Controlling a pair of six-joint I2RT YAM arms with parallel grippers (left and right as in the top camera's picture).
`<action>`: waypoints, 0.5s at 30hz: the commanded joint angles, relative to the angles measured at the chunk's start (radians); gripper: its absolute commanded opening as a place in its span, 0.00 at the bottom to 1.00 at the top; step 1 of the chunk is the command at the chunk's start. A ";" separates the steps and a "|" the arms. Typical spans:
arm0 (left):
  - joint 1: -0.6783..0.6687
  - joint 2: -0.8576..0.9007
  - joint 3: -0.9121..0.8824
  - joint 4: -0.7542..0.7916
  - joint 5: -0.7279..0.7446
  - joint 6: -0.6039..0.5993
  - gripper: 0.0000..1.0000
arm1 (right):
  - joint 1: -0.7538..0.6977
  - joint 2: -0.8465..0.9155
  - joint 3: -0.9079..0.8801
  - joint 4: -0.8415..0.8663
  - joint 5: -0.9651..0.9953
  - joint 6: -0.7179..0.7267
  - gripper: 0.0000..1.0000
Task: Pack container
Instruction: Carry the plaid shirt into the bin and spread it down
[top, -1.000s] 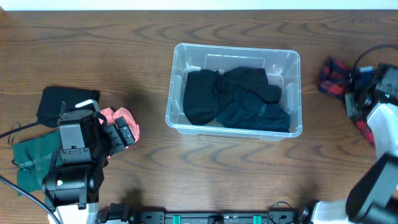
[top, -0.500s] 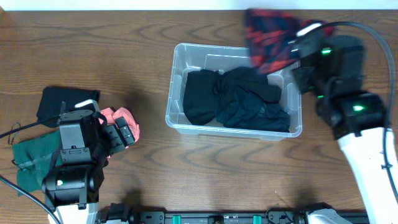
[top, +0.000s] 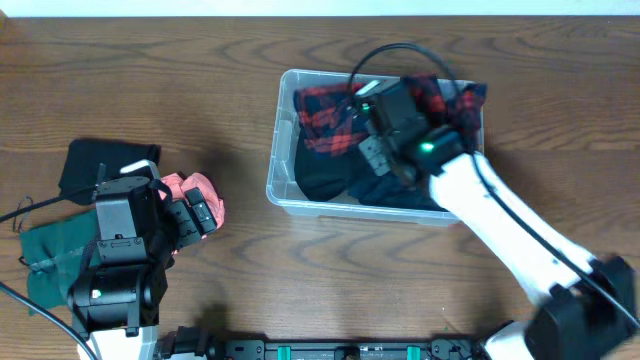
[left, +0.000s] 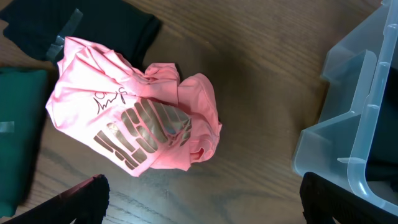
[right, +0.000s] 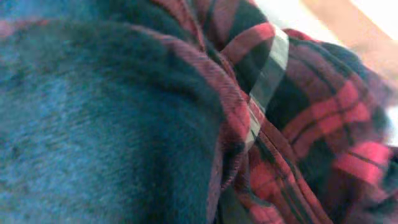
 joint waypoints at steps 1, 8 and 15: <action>0.006 0.002 0.017 -0.002 -0.011 -0.010 0.98 | 0.004 0.103 0.009 0.015 0.022 0.079 0.01; 0.006 0.002 0.017 -0.003 -0.011 -0.010 0.98 | 0.018 0.168 0.018 0.066 -0.019 0.077 0.32; 0.006 0.002 0.017 -0.003 -0.011 -0.010 0.98 | 0.019 -0.021 0.105 0.084 -0.015 0.052 0.64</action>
